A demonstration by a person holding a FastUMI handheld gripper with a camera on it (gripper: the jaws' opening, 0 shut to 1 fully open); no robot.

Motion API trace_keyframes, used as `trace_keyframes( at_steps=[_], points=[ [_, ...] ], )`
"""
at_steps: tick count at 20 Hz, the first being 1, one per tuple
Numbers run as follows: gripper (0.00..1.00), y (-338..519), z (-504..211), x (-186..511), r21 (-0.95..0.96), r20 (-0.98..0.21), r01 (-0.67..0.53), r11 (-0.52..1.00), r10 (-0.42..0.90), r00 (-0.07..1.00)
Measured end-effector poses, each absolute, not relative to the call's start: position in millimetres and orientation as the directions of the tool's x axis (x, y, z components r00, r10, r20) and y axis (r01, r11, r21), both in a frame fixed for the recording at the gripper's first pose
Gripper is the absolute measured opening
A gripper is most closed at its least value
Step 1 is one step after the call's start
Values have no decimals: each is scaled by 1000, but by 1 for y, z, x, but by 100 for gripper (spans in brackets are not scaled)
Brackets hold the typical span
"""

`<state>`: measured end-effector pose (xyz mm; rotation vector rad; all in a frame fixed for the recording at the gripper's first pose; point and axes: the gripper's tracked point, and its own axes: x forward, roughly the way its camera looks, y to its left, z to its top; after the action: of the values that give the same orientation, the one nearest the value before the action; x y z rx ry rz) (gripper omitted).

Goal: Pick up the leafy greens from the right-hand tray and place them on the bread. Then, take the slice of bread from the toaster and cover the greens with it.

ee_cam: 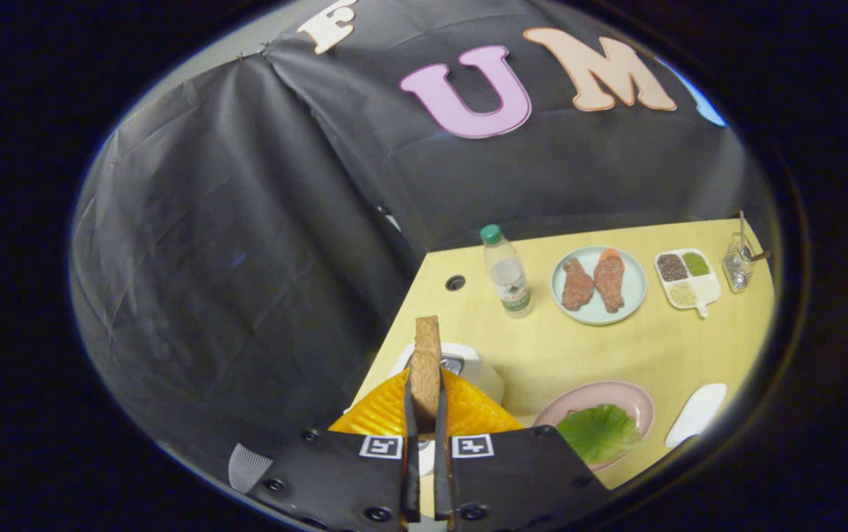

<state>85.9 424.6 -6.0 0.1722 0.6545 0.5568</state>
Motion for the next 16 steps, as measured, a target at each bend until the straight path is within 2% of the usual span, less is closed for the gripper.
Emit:
trace_keyframes(
  at_steps=[7, 13, 16],
  points=[
    [10, 358, -17, 90, 416, -492, -397, 818, 570, 658],
    [10, 309, -78, 90, 520, -480, -381, 764, 630, 610],
    [10, 282, -124, 96, 509, -512, -358, 783, 610, 605]
  ],
)
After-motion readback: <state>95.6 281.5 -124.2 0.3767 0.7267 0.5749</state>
